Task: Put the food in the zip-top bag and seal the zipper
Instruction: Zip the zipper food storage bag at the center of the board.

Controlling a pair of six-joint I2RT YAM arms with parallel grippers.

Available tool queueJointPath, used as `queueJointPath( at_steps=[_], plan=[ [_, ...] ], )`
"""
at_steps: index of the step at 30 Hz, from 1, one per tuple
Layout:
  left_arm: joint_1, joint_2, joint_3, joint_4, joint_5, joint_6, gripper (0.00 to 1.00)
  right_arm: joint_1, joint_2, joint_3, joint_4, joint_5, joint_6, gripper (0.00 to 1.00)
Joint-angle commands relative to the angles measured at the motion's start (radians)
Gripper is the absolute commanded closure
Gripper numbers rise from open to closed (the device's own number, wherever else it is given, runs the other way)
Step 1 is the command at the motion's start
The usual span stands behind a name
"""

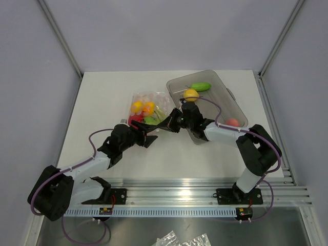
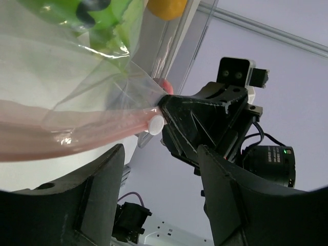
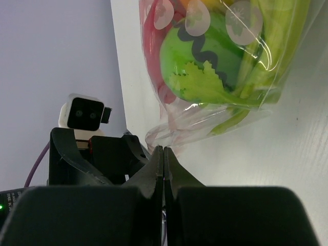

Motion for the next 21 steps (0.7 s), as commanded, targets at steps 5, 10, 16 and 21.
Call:
queueJointPath(
  at_steps=[5, 10, 16, 21],
  plan=[
    [-0.024, 0.054, -0.001, 0.089, -0.055, -0.077, 0.46, 0.019, -0.008, 0.035, 0.019, 0.039, -0.068, 1.0],
    [-0.024, 0.077, -0.007, 0.117, -0.049, -0.088, 0.55, 0.02, -0.02, 0.039, -0.001, 0.037, -0.11, 1.0],
    [-0.024, 0.122, -0.009, 0.141, -0.049, -0.076, 0.55, 0.019, -0.037, 0.031, -0.03, 0.022, -0.153, 1.0],
    [-0.022, 0.162, -0.007, 0.152, -0.038, -0.059, 0.52, 0.019, -0.046, 0.031, -0.061, 0.001, -0.196, 1.0]
  ],
)
